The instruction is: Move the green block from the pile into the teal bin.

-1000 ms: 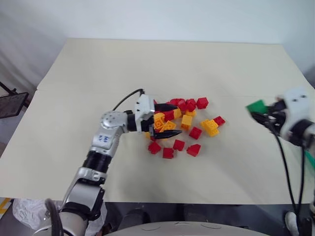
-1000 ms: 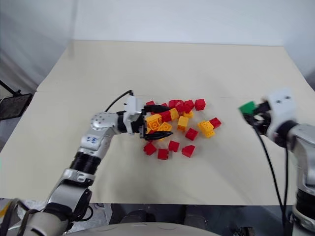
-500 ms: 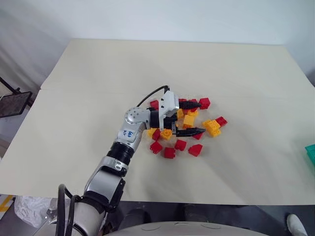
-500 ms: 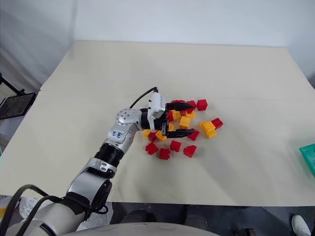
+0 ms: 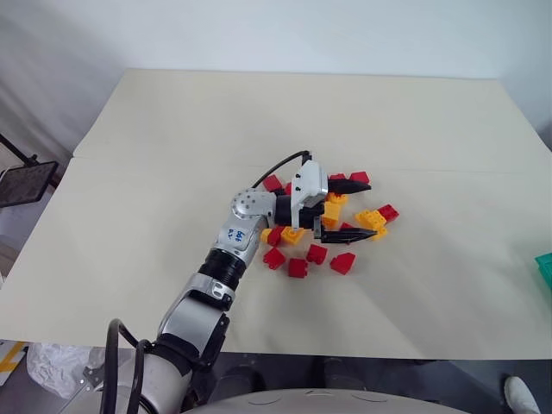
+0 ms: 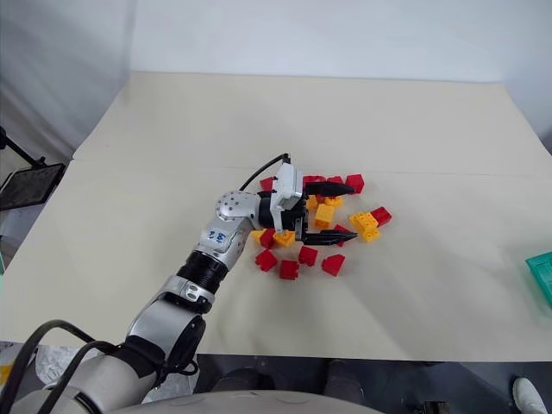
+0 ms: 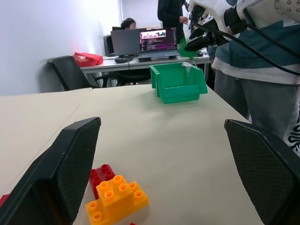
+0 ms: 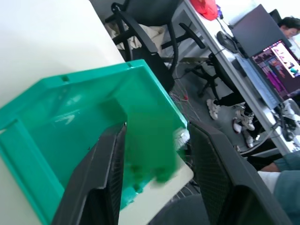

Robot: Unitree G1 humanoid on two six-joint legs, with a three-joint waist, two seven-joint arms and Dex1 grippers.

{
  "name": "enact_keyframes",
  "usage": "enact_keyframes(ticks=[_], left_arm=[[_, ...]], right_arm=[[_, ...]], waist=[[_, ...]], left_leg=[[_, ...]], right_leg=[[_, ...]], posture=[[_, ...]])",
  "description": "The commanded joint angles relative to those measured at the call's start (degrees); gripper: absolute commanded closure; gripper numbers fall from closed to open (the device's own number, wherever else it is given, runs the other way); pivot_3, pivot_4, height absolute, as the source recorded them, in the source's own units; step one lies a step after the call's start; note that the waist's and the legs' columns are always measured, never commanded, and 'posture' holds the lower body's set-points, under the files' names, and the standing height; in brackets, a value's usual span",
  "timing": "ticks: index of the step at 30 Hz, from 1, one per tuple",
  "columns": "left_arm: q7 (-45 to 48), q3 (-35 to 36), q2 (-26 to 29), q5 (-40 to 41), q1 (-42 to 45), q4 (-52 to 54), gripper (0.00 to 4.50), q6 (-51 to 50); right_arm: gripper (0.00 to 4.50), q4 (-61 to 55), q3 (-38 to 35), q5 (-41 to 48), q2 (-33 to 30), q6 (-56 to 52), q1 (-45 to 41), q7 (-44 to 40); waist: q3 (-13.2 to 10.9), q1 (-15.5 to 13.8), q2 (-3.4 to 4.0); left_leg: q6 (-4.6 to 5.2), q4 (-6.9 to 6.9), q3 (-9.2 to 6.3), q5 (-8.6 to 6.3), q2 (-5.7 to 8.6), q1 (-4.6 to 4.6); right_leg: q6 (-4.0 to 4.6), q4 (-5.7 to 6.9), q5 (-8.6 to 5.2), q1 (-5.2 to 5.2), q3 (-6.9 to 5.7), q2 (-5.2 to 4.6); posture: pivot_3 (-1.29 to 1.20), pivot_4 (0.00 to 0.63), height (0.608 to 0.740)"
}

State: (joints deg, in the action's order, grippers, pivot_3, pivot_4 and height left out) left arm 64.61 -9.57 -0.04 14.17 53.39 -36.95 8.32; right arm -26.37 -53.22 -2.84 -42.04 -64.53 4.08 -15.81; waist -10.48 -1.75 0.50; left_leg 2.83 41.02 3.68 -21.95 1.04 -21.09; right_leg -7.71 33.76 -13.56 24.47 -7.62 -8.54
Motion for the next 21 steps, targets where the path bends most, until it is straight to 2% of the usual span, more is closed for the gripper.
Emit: enact_keyframes(ticks=[1,8,11,13,19,21], left_arm=[[0.09,0.38,-1.26,0.1,1.9,-0.11,0.0,1.32],[0.68,0.48,-2.26,0.16,2.69,-1.41,0.0,2.41],[1.15,0.73,-1.45,0.64,2.07,-0.44,0.0,0.65],[1.09,1.38,-0.29,1.41,1.37,0.76,0.0,-2.04],[2.51,3.21,6.37,4.36,-2.68,9.06,0.0,-13.36],[3.04,4.78,11.95,6.45,-6.21,16.87,0.0,-19.27]], right_arm=[[2.22,-0.54,-3.49,-1.2,-1.76,1.31,0.35,0.56],[2.22,-3.32,-2.68,0.85,-2.39,4.38,-0.32,-1.71],[1.59,-7.49,-1.25,8.57,-2.18,3.91,-2.48,-9.07],[1.59,-10.1,0.26,13.88,-1.88,2.05,-4.45,-13.05],[1.59,-12.11,9.07,25.84,-2.22,-2.29,-11.93,-18.93],[1.59,-12.12,13.81,29.27,-2.22,1.99,-12.01,-23.27]], waist=[[0.0,-0.01,0.0],[0.0,0.08,0.0],[0.0,0.19,0.01],[0.0,0.22,0.01],[0.01,0.44,0.02],[0.01,0.47,0.03]], left_leg=[[0.01,0.0,0.0,0.0,0.0,0.0],[0.04,0.0,0.02,-0.01,0.0,0.0],[0.04,0.01,0.02,-0.01,0.0,0.01],[0.05,0.01,0.0,-0.01,-0.09,0.02],[0.04,0.05,-0.03,-0.01,-0.18,0.03],[0.04,0.05,-0.05,-0.01,-0.18,0.03]], right_leg=[[-0.02,0.0,0.01,0.0,0.01,-0.01],[-0.03,-0.02,0.02,0.0,0.03,-0.01],[-0.03,-0.02,0.03,0.0,0.04,0.0],[-0.02,-0.02,0.04,0.0,0.04,0.0],[0.02,0.01,0.06,0.0,0.03,0.02],[0.02,0.01,0.06,0.01,0.02,0.02]], posture=[[0.0,0.15,0.74],[0.0,0.15,0.74],[0.0,0.15,0.74],[0.0,0.15,0.74],[0.0,0.15,0.74],[0.0,0.15,0.74]])
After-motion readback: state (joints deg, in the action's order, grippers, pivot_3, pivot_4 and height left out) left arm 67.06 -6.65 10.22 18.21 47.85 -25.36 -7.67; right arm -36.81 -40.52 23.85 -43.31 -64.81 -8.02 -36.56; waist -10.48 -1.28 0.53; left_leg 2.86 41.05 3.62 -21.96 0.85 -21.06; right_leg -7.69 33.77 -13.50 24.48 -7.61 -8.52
